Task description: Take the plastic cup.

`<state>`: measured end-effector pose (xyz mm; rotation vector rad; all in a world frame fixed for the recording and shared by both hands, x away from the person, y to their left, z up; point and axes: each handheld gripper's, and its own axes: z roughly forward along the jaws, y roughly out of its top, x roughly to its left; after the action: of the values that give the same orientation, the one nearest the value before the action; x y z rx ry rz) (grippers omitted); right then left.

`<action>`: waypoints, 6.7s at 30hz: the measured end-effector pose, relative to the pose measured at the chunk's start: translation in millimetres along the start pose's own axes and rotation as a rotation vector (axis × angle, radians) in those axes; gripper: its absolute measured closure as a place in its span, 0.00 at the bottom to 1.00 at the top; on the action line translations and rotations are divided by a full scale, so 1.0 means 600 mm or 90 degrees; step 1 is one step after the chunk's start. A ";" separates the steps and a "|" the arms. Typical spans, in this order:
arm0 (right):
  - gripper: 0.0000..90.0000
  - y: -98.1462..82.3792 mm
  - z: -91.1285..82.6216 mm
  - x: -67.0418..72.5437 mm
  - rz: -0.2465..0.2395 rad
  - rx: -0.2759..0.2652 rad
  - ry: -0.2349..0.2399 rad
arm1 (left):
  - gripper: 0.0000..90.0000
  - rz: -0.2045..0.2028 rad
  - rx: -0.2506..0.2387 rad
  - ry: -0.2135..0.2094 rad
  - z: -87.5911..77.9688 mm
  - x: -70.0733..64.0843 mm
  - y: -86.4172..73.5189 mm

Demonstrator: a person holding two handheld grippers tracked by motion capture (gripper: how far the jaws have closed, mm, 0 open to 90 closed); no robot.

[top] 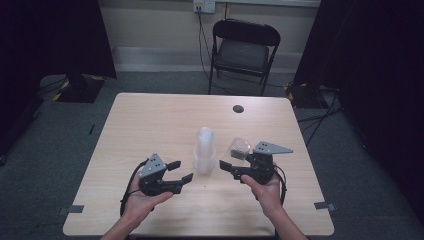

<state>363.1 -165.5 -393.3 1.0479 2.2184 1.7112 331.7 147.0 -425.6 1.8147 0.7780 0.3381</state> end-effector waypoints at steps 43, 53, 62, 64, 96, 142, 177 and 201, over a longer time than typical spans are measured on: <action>0.39 -0.026 0.040 0.043 0.238 0.003 0.180 | 0.76 0.157 -0.183 0.010 0.037 -0.070 -0.006; 0.39 -0.033 0.054 0.054 0.262 0.023 0.194 | 0.78 0.182 -0.191 0.040 0.047 -0.082 -0.012; 0.39 -0.038 0.059 0.055 0.288 0.028 0.209 | 0.77 0.152 -0.211 0.041 0.048 -0.086 -0.012; 0.39 -0.038 0.059 0.057 0.291 0.027 0.205 | 0.75 0.147 -0.208 0.037 0.049 -0.086 -0.011; 0.19 -0.035 0.044 0.040 0.254 -0.015 0.173 | 0.95 0.069 -0.185 -0.011 0.043 -0.057 -0.011; 0.24 -0.031 -0.017 0.008 0.070 0.015 0.041 | 0.97 -0.026 -0.014 -0.040 0.011 -0.032 -0.002; 0.26 -0.084 0.003 0.073 -0.295 0.165 0.010 | 1.00 -0.156 0.213 -0.167 0.053 -0.016 0.003; 0.20 -0.099 0.040 0.106 -0.451 0.198 0.006 | 1.00 -0.174 0.338 -0.196 0.102 -0.036 0.031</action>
<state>302.5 -114.6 -436.6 0.2130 2.4810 1.0893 356.9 84.2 -428.9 2.1423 0.9374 -0.3537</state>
